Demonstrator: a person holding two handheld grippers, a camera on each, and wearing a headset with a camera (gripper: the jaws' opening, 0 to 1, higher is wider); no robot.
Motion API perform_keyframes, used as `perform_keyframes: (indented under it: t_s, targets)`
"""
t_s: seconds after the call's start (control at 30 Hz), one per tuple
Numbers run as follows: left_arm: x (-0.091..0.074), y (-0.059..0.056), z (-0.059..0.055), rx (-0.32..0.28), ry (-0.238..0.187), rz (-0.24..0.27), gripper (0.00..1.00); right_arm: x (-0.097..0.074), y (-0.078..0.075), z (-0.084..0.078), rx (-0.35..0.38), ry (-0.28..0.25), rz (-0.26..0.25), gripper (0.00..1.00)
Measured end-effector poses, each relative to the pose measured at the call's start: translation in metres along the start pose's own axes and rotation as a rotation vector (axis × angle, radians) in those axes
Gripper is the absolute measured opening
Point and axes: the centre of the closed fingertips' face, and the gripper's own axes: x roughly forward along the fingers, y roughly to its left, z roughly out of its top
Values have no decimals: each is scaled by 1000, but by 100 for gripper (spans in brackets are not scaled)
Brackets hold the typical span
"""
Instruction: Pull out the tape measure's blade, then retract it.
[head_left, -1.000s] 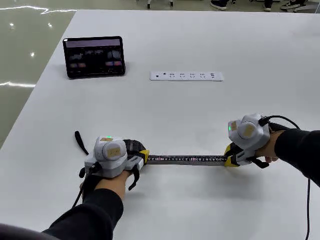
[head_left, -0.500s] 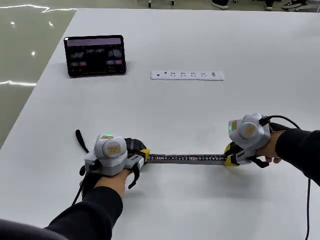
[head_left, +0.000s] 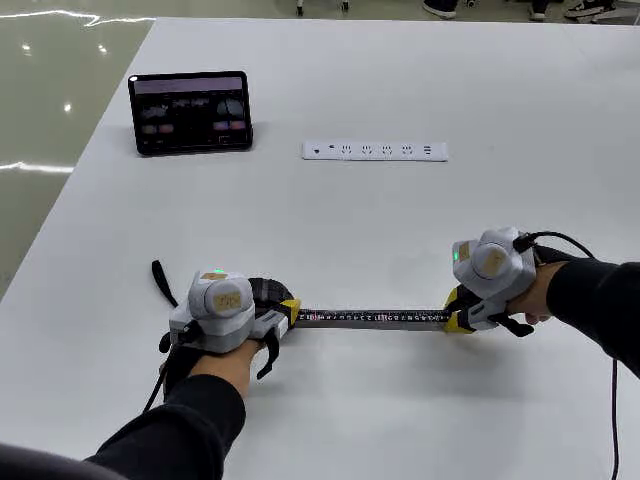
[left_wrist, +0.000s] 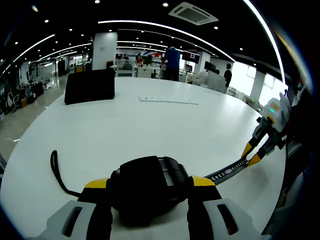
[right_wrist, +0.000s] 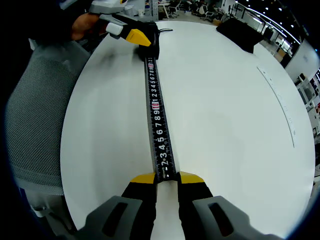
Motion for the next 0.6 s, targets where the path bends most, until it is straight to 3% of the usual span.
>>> perform_keyframes:
  t_s: [0.6]
  targets:
    - [0, 0, 0, 1, 4, -5, 57, 4, 1, 6, 11, 9, -2, 11]
